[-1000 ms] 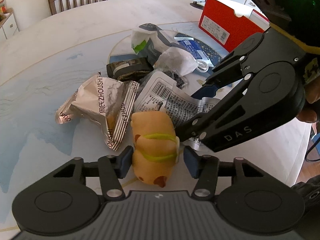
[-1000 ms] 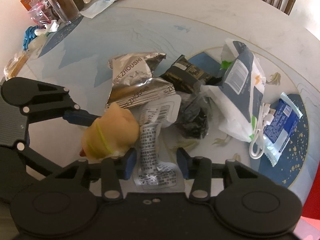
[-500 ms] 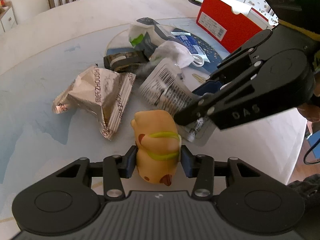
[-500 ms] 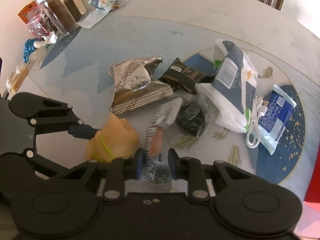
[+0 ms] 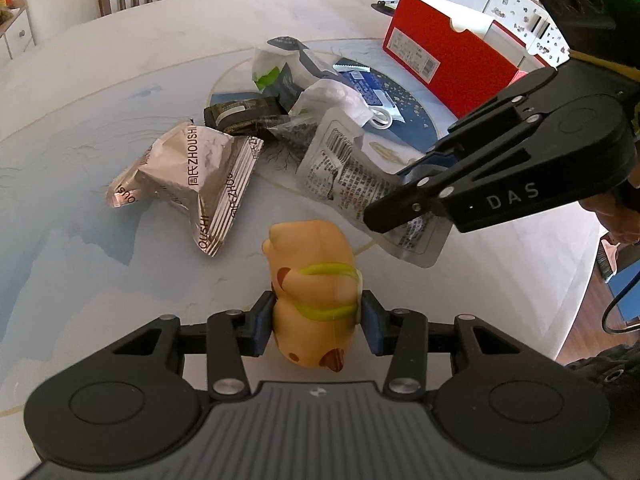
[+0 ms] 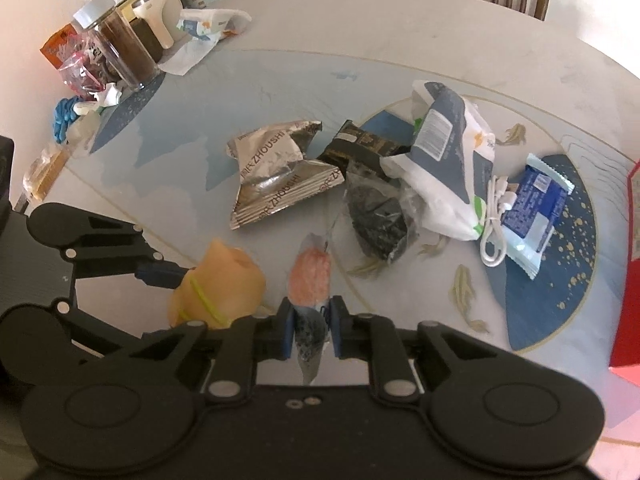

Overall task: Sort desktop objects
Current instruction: 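Lift the duck and wrapper and carry both tools over the red shoebox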

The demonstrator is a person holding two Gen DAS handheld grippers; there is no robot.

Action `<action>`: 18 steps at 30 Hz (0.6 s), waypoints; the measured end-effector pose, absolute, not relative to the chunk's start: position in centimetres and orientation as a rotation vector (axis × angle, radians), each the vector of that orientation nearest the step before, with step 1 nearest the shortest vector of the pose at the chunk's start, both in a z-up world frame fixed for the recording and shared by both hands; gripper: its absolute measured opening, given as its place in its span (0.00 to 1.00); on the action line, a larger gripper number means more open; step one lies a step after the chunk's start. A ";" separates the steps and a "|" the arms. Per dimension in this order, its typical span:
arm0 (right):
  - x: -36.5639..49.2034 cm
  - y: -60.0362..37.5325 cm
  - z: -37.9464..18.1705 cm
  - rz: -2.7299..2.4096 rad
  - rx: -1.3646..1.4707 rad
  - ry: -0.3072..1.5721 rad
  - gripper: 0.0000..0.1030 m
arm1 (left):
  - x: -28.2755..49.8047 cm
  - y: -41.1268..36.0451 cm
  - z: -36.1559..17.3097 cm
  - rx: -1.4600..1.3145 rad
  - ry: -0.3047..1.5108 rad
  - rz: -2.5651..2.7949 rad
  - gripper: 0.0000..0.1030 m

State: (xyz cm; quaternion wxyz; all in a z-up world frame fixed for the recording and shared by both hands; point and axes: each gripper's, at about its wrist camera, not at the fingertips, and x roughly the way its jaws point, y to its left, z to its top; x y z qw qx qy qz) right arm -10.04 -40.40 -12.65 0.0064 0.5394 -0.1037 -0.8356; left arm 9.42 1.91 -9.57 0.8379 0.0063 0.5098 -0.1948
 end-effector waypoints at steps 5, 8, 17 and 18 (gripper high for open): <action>-9.0 -40.2 -12.3 -2.656 1.679 -0.366 0.16 | 8.8 1.8 -8.8 0.011 1.065 -0.430 0.42; -8.4 -40.0 -12.1 -2.680 1.679 -0.384 0.16 | 8.3 1.8 -8.3 0.011 1.055 -0.442 0.42; -6.6 -38.9 -11.4 -2.764 1.672 -0.447 0.16 | 7.7 2.1 -6.4 -0.012 1.021 -0.442 0.42; -6.4 -38.9 -11.3 -2.772 1.665 -0.451 0.16 | 7.7 2.1 -6.3 -0.013 1.019 -0.441 0.42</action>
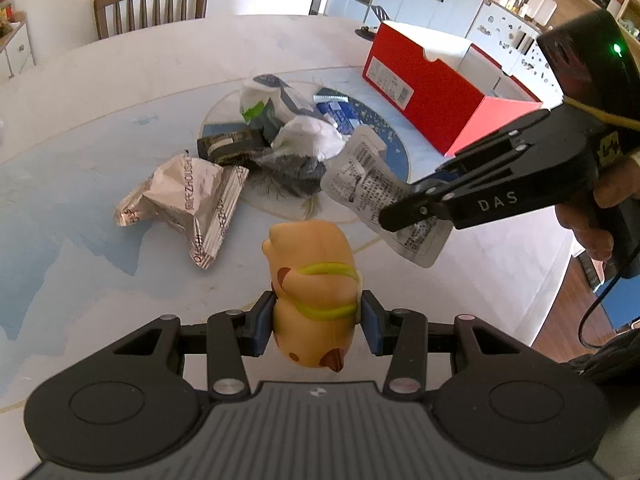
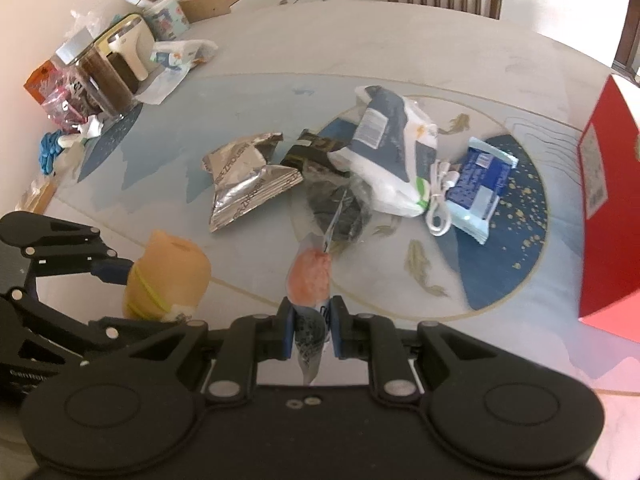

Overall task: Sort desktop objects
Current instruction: 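Lift the duck and wrapper and carry both tools over the red shoebox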

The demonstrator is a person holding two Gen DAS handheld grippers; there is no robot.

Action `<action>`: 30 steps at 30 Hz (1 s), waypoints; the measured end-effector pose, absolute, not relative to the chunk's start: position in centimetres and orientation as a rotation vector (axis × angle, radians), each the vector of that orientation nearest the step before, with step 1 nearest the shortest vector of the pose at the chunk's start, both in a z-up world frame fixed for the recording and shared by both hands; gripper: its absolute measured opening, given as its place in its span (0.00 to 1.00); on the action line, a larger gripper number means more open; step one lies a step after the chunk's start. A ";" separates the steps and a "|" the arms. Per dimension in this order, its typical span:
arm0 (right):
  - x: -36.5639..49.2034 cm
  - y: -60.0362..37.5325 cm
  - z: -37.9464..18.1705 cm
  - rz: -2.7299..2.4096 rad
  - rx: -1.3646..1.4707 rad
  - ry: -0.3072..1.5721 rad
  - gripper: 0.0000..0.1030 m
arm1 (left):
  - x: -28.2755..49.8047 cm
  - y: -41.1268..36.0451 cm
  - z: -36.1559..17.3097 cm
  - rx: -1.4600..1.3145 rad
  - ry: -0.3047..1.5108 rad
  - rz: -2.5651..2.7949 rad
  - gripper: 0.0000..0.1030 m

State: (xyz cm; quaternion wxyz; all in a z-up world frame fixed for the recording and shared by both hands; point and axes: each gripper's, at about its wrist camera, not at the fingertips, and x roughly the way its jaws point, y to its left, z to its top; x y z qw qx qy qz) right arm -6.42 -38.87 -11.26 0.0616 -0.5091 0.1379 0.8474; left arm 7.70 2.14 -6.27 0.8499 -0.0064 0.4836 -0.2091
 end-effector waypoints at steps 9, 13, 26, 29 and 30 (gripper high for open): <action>-4.5 -38.6 -9.5 2.565 -1.471 0.463 0.16 | 7.9 2.0 -5.1 -0.021 1.008 -0.412 0.42; -3.6 -38.1 -8.6 2.547 -1.430 0.490 0.16 | 8.1 1.8 -4.8 -0.027 1.011 -0.395 0.42; -1.1 -35.9 -6.3 2.523 -1.357 0.568 0.16 | 9.4 0.2 -3.5 -0.037 1.024 -0.375 0.42; -0.6 -35.0 -5.7 2.522 -1.331 0.575 0.16 | 9.9 -0.4 -3.1 -0.039 1.018 -0.377 0.42; -0.5 -34.8 -5.6 2.523 -1.322 0.576 0.16 | 10.1 -0.6 -2.9 -0.038 1.016 -0.378 0.42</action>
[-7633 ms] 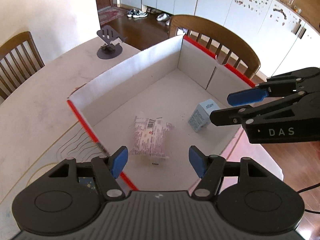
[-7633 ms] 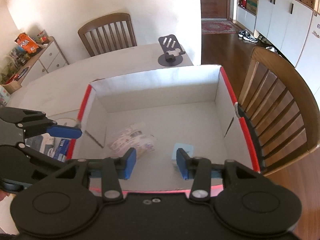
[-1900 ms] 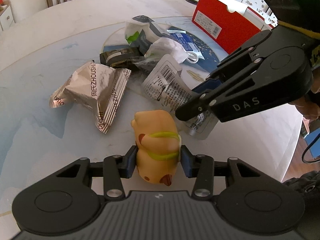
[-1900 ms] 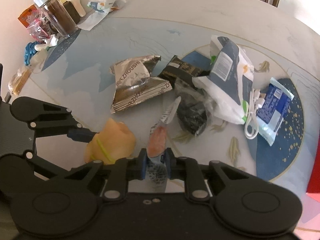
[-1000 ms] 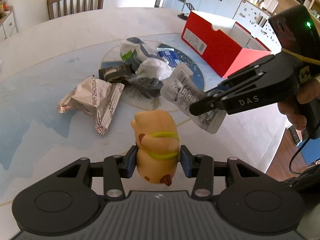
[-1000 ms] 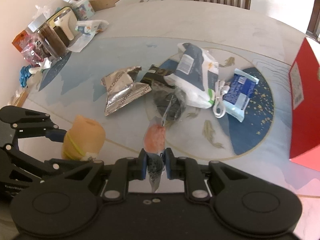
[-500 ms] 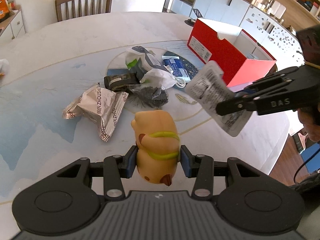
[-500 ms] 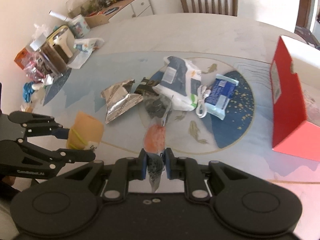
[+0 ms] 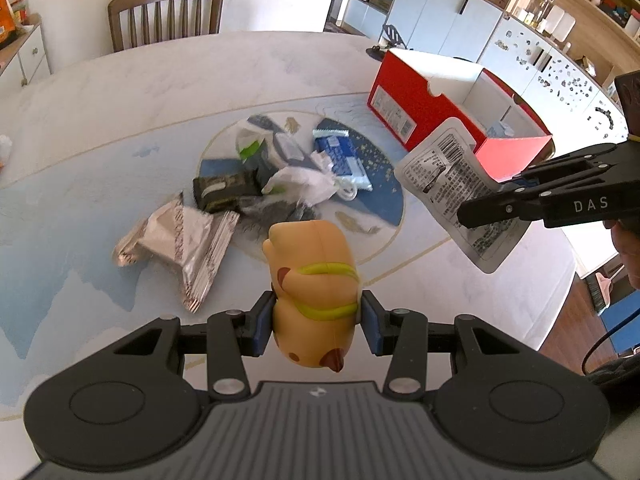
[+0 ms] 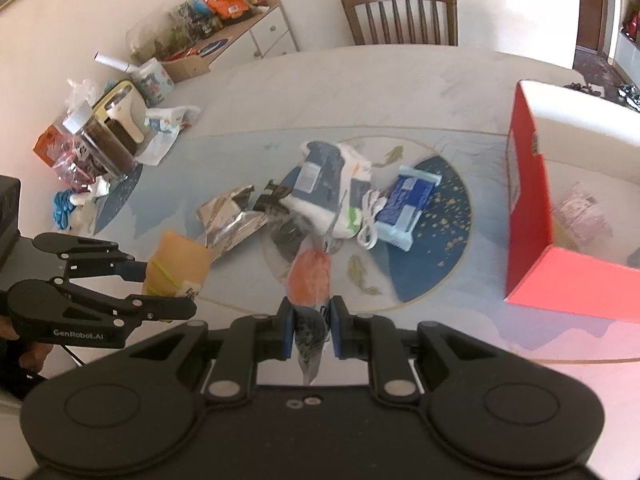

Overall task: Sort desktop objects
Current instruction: 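Lift the duck and wrapper and carry both tools over the red shoebox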

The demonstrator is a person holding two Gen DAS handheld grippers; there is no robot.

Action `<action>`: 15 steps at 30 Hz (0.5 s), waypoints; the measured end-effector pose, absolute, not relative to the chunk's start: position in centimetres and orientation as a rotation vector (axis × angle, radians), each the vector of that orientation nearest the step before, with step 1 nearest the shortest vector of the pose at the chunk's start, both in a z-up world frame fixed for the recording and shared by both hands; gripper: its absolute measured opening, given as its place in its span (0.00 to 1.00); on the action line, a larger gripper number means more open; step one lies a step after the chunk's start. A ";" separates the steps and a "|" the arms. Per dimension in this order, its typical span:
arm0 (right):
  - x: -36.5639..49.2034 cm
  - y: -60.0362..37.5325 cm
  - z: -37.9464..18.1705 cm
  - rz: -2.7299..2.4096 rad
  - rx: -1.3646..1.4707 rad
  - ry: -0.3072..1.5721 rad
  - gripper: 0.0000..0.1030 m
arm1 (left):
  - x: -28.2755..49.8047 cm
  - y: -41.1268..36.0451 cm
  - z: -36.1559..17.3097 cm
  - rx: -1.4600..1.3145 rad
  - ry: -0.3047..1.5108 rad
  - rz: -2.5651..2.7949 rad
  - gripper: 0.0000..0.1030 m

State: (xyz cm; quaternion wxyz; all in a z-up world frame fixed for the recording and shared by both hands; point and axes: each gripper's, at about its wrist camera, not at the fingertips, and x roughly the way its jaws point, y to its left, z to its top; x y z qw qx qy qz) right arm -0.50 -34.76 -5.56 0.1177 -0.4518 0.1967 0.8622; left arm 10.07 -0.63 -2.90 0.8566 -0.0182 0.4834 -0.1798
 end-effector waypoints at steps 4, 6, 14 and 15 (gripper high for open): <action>0.1 -33.5 -4.8 2.518 -1.277 0.592 0.16 | 10.9 -1.9 -2.3 -0.035 1.012 -0.389 0.42; 0.5 -32.8 -4.5 2.510 -1.260 0.606 0.16 | 11.4 -2.7 -2.0 -0.034 1.012 -0.393 0.42; 2.1 -30.0 -3.1 2.473 -1.208 0.624 0.16 | 13.5 -5.7 -1.4 -0.042 1.012 -0.416 0.42; 2.3 -29.7 -2.9 2.472 -1.202 0.625 0.16 | 13.8 -6.0 -1.3 -0.041 1.009 -0.420 0.42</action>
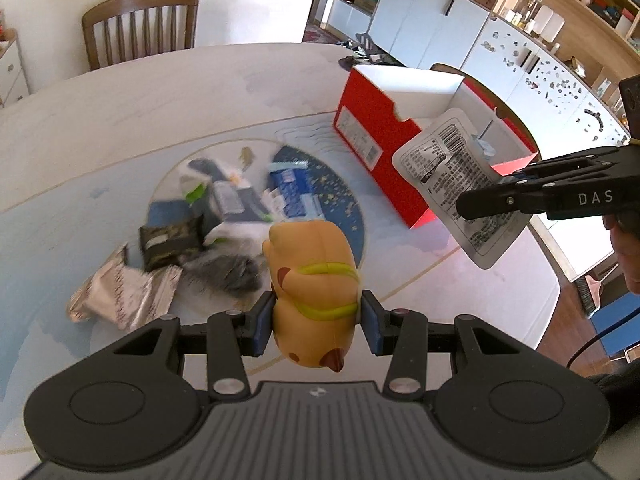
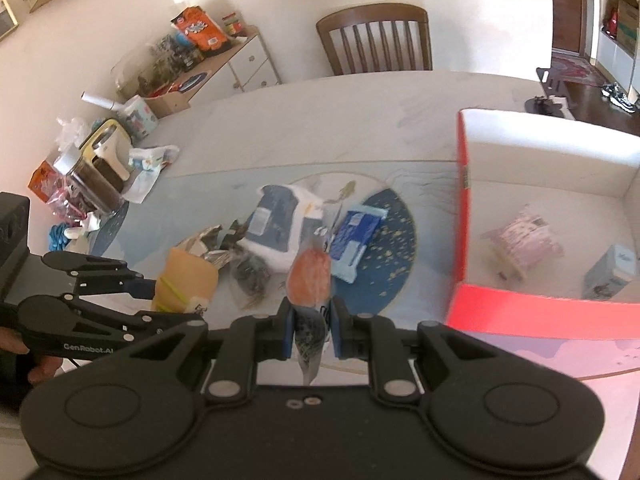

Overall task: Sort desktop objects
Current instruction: 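Lift the duck and wrapper and carry both tools over the red shoebox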

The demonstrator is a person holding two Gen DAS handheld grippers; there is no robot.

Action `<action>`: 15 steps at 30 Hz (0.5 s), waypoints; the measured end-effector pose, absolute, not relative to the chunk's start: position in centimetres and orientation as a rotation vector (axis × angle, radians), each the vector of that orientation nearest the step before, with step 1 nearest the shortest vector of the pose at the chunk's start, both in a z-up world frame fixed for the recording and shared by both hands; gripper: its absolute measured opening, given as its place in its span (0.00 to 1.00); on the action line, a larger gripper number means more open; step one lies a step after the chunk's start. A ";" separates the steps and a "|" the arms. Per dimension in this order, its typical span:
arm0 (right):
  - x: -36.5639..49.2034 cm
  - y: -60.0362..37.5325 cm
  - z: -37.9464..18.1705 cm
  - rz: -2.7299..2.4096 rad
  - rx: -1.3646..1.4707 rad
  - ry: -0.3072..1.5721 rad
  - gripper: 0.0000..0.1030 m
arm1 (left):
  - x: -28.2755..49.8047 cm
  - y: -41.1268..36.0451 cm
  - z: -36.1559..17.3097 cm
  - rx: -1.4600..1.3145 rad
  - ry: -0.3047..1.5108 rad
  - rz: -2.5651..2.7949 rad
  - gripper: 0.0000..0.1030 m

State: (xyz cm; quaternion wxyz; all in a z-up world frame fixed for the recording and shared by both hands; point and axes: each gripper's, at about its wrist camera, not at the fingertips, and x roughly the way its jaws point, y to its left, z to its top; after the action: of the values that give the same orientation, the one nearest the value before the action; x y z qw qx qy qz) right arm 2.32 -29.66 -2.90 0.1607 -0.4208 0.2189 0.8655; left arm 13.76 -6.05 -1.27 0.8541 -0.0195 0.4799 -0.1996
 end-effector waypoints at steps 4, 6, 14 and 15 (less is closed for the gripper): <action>3.3 -28.1 -2.2 2.461 -1.173 0.626 0.16 | 14.8 -7.9 -0.8 -0.031 1.001 -0.437 0.42; 3.8 -27.4 -1.9 2.449 -1.158 0.628 0.16 | 15.2 -8.7 -0.6 -0.025 0.997 -0.445 0.42; 5.8 -24.5 -1.0 2.409 -1.111 0.632 0.16 | 17.3 -12.4 0.3 0.002 0.982 -0.470 0.42; 6.1 -24.1 -0.9 2.406 -1.106 0.630 0.16 | 17.4 -12.9 0.4 0.007 0.979 -0.474 0.42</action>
State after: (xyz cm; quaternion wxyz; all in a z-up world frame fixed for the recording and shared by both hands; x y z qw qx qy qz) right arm 6.07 -24.15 -0.93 0.2081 -0.3973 0.2265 0.8646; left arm 17.44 -12.93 0.41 0.8557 0.0033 0.4656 -0.2256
